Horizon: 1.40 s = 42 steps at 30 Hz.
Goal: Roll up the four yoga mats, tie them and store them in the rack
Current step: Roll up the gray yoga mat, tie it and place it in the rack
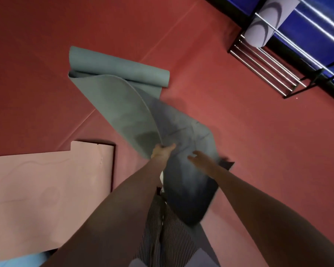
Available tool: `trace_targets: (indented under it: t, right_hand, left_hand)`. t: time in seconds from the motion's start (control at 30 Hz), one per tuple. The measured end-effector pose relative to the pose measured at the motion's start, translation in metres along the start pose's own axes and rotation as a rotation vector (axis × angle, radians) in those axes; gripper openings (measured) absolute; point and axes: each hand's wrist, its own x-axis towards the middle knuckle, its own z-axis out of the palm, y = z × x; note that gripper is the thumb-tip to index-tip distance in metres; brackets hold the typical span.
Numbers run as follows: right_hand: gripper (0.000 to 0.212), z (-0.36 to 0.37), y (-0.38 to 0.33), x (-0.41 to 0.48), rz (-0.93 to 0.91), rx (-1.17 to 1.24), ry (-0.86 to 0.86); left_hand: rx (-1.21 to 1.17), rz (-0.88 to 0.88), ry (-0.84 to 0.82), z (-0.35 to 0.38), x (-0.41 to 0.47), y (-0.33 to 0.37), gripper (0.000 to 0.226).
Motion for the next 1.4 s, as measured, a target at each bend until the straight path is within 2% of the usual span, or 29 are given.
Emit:
trace_targets:
  t: [0.1,0.17,0.23,0.27,0.37,0.43,0.47,0.5,0.53,0.6,0.67,0.8,0.9,1.03,1.13,1.23,1.3,1.4]
  right_hand:
    - [0.037,0.018,0.005,0.007,-0.054,-0.054,-0.045]
    - [0.004,0.028,0.009,0.014,-0.064,-0.111,-0.092]
    - [0.029,0.037,0.011,0.025,-0.067,-0.167,-0.087]
    - [0.031,0.039,0.010,0.029,-0.058,-0.154,-0.083]
    - [0.030,0.043,0.000,0.036,-0.083,-0.237,-0.121]
    - [0.012,0.044,-0.007,0.041,-0.132,-0.272,-0.138]
    - [0.011,0.046,-0.007,0.047,-0.124,-0.282,-0.149]
    - [0.022,0.049,-0.007,0.052,-0.121,-0.280,-0.156]
    - [0.030,0.053,-0.007,0.056,-0.134,-0.289,-0.159]
    - [0.034,0.063,0.001,0.065,-0.112,-0.272,-0.183]
    - [0.036,0.076,0.012,0.073,-0.085,-0.287,-0.226]
    - [0.053,0.099,0.025,0.082,-0.057,-0.245,-0.287]
    - [0.048,0.111,0.030,0.087,-0.046,-0.187,-0.259]
    - [0.049,0.106,0.022,0.089,-0.004,-0.083,-0.106]
    - [0.057,0.090,0.001,0.092,-0.142,-0.097,-0.027]
    - [0.069,0.071,-0.037,0.093,-0.320,-0.337,-0.055]
    - [0.077,0.066,-0.065,0.097,-0.445,-0.421,-0.018]
    - [0.092,0.076,-0.107,0.102,-0.540,-0.395,-0.012]
  left_hand:
    - [0.036,0.010,0.112,-0.004,0.071,-0.029,0.080]
    - [0.048,-0.001,0.153,-0.013,0.064,-0.012,0.092]
    - [0.088,0.003,0.167,-0.019,0.046,0.008,0.109]
    - [0.073,0.029,0.174,-0.022,0.039,0.013,0.111]
    - [-0.006,0.083,0.125,-0.028,0.036,0.003,0.103]
    - [-0.043,0.090,0.142,-0.034,0.044,-0.006,0.093]
    - [-0.064,0.084,0.177,-0.039,0.054,-0.014,0.085]
    - [-0.067,0.075,0.217,-0.045,0.064,-0.020,0.078]
    - [-0.029,0.050,0.257,-0.051,0.071,-0.021,0.078]
    - [0.145,-0.013,0.321,-0.062,0.075,-0.022,0.081]
    - [0.263,-0.030,0.385,-0.066,0.080,-0.026,0.066]
    - [0.043,0.030,0.323,-0.068,0.098,-0.046,0.042]
    - [0.156,0.044,0.333,-0.069,0.105,-0.062,0.040]
    - [0.098,-0.003,0.293,-0.071,0.089,-0.075,0.027]
    - [0.124,-0.101,0.241,-0.084,0.063,-0.090,0.026]
    - [0.088,-0.189,0.121,-0.101,0.040,-0.089,0.020]
    - [0.078,-0.182,0.008,-0.116,0.034,-0.084,0.009]
    - [0.011,-0.138,-0.127,-0.147,0.029,-0.080,0.001]
